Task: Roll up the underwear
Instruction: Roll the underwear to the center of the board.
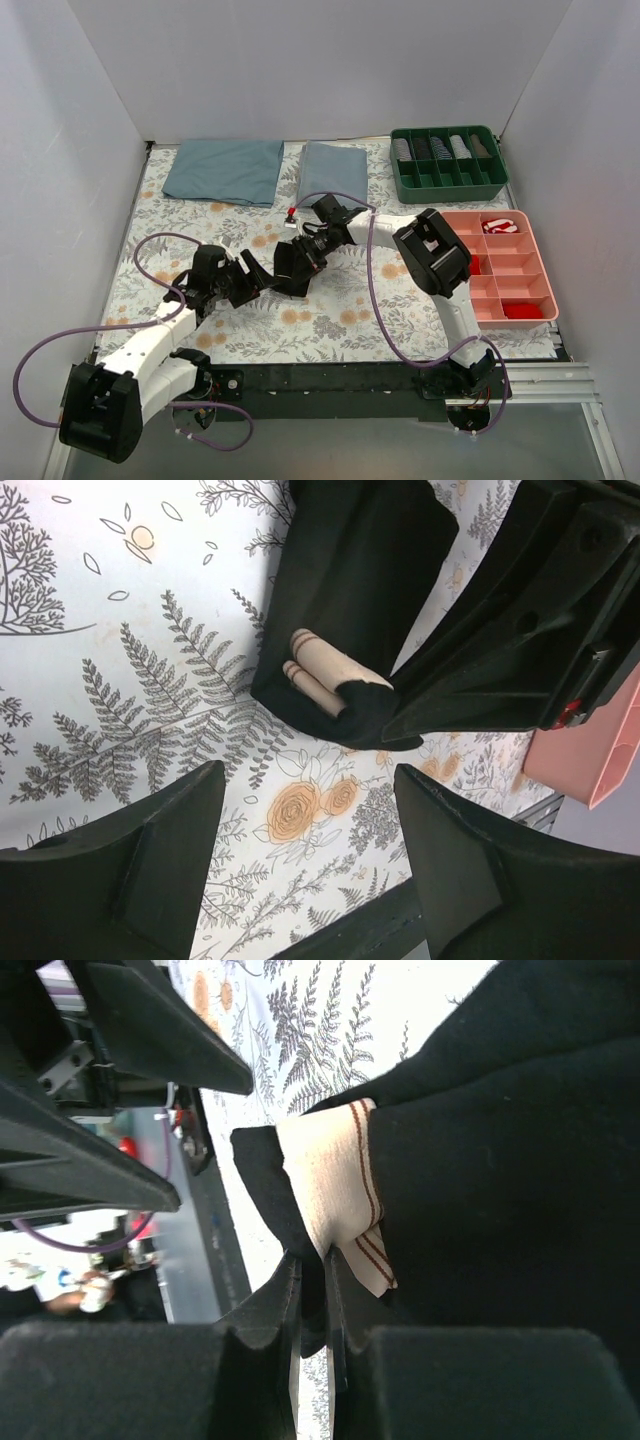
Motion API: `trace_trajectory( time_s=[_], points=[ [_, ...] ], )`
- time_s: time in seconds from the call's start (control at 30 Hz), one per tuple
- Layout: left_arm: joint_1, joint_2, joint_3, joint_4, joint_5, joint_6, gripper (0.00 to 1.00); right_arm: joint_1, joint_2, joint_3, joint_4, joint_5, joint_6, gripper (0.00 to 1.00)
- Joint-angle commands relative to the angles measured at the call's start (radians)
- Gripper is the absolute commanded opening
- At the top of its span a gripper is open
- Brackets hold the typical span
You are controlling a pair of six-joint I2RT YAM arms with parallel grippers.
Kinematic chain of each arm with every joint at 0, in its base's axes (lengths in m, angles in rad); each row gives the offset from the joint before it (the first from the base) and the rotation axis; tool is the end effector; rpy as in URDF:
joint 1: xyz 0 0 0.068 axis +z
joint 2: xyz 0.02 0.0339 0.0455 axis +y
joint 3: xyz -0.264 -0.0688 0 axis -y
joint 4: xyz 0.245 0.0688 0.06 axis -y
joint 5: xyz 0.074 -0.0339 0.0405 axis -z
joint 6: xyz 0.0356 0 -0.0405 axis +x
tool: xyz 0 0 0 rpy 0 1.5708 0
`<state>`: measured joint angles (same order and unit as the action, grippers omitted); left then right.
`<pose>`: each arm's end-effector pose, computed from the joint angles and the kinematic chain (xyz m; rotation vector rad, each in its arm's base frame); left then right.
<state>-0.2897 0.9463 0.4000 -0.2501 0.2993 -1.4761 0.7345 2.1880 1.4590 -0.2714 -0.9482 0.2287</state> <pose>0.1711 -0.0620 0.1744 -1.3512 2.2968 -1.0926 0.3121 0.3208 0.1306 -1.0492 2.4663 1.5652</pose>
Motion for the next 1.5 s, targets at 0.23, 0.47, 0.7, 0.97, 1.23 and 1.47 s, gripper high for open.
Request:
trace_trajectory(
  time_s=[0.23, 0.47, 0.7, 0.97, 1.23, 1.47],
  points=[
    [0.004, 0.181, 0.02, 0.13, -0.028, 0.045, 0.67, -0.043, 0.096, 0.057, -0.002, -0.092, 0.073, 0.01],
    [0.004, 0.279, 0.03, 0.244, -0.025, 0.04, 0.65, -0.046, 0.099, 0.061, 0.0, -0.118, 0.07, 0.01],
    [0.004, 0.373, 0.04, 0.295, -0.02, 0.007, 0.6, -0.047, 0.099, 0.066, -0.003, -0.135, 0.061, 0.01],
    [0.004, 0.217, 0.042, 0.183, -0.084, -0.015, 0.65, -0.044, 0.026, 0.038, 0.027, 0.021, 0.136, 0.01],
    [0.009, 0.01, 0.083, 0.036, -0.187, -0.05, 0.7, 0.034, -0.079, -0.008, 0.04, 0.221, 0.169, 0.01],
    [0.011, 0.04, 0.085, -0.008, -0.175, -0.049, 0.71, 0.083, -0.054, 0.032, 0.001, 0.241, 0.152, 0.01]
  ],
)
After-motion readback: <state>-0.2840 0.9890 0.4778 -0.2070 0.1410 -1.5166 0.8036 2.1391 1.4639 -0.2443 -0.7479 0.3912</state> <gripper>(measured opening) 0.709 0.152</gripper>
